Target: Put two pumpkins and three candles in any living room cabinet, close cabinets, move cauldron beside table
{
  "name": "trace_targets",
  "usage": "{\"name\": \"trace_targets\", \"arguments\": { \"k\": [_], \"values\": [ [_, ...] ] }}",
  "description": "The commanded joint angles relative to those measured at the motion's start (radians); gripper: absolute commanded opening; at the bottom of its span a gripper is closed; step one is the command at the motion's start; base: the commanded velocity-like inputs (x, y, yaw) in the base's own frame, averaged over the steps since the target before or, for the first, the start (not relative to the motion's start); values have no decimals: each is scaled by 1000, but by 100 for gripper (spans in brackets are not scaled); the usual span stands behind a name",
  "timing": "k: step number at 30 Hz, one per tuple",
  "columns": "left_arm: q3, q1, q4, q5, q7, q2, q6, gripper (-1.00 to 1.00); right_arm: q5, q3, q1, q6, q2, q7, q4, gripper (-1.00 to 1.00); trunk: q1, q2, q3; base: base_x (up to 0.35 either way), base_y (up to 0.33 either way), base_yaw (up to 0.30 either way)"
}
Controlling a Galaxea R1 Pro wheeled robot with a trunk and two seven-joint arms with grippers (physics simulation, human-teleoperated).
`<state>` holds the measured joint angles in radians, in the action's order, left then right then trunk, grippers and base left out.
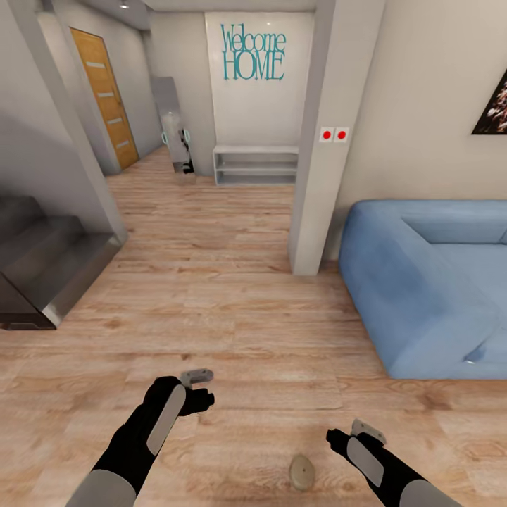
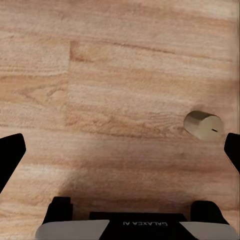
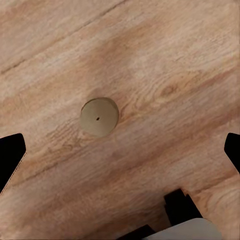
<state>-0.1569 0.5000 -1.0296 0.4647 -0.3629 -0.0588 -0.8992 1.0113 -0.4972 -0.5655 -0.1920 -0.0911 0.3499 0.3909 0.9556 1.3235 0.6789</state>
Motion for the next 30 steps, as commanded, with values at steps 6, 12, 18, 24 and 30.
{"name": "trace_targets", "arguments": {
  "k": [6, 12, 18, 24, 30],
  "values": [
    [-1, 0, -3, 113, -11, 7, -10, 100, -27, -22, -2, -3, 10, 8, -2, 100, 0, 0, 1, 291, 5, 0],
    [-2, 0, -2, 136, -10, 6, -10, 100, -81, -27, -1, 2, 65, 8, -23, 100, 0, 0, 1, 281, 58, 0],
    [-2, 0, -5, 136, -10, 4, -17, 100, -86, -27, -1, 6, 73, 8, -31, 100, 0, 0, 1, 52, 8, 0],
    [0, 0, -14, 136, -8, 4, -44, 100, -86, -27, -1, 6, 74, 8, -32, 100, 0, 0, 1, 4, 1, 0],
    [-1, 0, -37, 146, -7, 6, -48, 100, -90, -28, -1, 6, 74, 7, -32, 100, 16, 28, 13, 0, 0, 0]
  ]
}}
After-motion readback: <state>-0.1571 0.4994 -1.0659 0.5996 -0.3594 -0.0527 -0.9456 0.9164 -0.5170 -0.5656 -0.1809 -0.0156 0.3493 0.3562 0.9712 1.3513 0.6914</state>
